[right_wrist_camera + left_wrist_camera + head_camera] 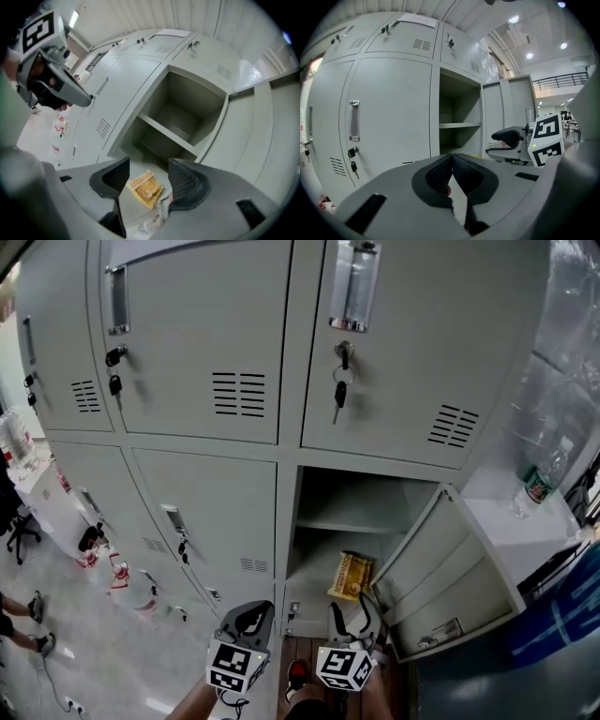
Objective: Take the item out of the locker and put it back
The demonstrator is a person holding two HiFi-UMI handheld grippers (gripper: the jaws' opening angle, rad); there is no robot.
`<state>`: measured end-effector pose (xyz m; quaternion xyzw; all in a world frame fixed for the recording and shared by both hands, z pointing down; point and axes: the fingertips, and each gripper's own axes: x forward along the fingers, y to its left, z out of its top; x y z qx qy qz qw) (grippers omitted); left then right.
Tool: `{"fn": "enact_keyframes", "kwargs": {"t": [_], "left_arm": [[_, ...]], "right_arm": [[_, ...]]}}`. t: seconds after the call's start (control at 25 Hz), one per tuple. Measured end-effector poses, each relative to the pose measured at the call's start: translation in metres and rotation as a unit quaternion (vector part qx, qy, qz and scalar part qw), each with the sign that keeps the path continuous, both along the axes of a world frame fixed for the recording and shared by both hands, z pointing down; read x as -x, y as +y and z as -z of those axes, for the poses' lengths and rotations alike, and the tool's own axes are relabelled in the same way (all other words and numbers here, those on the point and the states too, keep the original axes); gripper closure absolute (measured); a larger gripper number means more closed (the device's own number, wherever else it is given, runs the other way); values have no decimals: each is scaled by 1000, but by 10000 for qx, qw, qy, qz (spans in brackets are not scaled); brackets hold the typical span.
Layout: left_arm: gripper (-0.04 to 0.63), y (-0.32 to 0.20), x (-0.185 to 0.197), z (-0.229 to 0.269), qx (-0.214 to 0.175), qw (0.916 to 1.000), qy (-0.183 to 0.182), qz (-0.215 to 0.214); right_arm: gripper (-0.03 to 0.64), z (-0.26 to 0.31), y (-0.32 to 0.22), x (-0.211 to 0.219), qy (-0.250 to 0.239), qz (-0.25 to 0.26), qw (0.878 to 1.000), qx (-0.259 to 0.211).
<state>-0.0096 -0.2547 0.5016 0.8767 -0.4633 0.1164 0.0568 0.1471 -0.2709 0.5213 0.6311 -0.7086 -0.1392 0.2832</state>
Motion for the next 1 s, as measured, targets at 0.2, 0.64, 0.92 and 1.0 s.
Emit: {"fn": "enact_keyframes", "kwargs": {"t": [0.2, 0.64, 0.92, 1.0], "left_arm": [[574, 25, 11, 17, -122, 9999, 62, 2], [574, 91, 32, 32, -242, 9995, 154, -128], [574, 136, 41, 32, -280, 9991, 172, -253], [574, 149, 44, 31, -270, 9990, 160, -306]], "right_arm": [[405, 31, 35, 5, -901, -226, 9947, -438], [549, 61, 126, 23, -2448, -416, 9668, -597], [583, 69, 181, 31, -2539, -545, 9630, -717], [588, 66, 196, 34, -2559, -574, 9624, -706]]}}
